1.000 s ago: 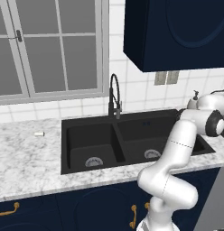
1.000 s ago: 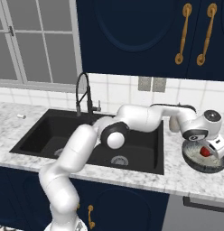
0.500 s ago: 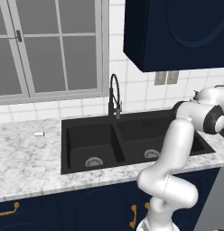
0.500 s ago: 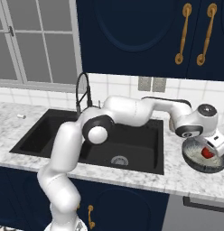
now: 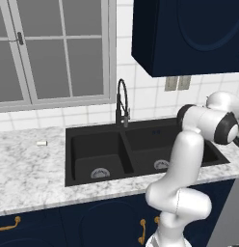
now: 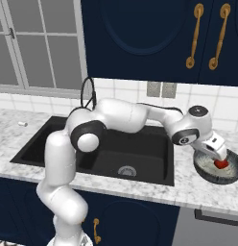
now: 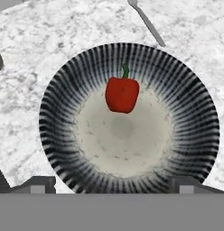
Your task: Pick the bell pepper from the sink and place it in the bowl. Then pick the bowl and place it in the microwave. Then close the microwave door and press the start button.
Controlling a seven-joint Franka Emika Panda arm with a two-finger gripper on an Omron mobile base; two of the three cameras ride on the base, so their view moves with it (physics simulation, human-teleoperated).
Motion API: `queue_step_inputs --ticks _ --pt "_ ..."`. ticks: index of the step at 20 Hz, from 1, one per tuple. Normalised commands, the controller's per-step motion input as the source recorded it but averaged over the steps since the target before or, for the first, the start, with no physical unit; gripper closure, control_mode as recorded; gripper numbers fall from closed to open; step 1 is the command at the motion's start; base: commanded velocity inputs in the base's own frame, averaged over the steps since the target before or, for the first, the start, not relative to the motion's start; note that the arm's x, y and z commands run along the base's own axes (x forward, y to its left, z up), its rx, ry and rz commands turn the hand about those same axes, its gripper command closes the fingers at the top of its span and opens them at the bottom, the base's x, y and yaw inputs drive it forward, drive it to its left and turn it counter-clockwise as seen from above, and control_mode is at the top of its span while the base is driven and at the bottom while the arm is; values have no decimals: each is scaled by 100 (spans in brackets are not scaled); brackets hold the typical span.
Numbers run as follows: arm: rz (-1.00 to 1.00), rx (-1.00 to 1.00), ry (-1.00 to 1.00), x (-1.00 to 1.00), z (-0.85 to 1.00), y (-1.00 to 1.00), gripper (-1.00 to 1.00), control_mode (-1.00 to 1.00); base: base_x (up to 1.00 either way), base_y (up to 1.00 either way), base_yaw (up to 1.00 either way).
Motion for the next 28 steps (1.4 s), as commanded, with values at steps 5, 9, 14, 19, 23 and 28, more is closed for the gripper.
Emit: queue_step_inputs --ticks 5,9,14,19,23,28 --pt "7 -2 16 0 6 8 -100 -100 0 0 0" --pt "10 4 10 6 0 15 -100 -100 0 0 0" --pt "14 3 11 10 0 0 -100 -100 0 0 0" --pt "14 4 19 3 0 0 -100 -100 0 0 0" --pt "11 5 13 3 -2 0 -100 -100 0 0 0" --pt "8 9 10 11 -15 1 -100 -100 0 0 0"
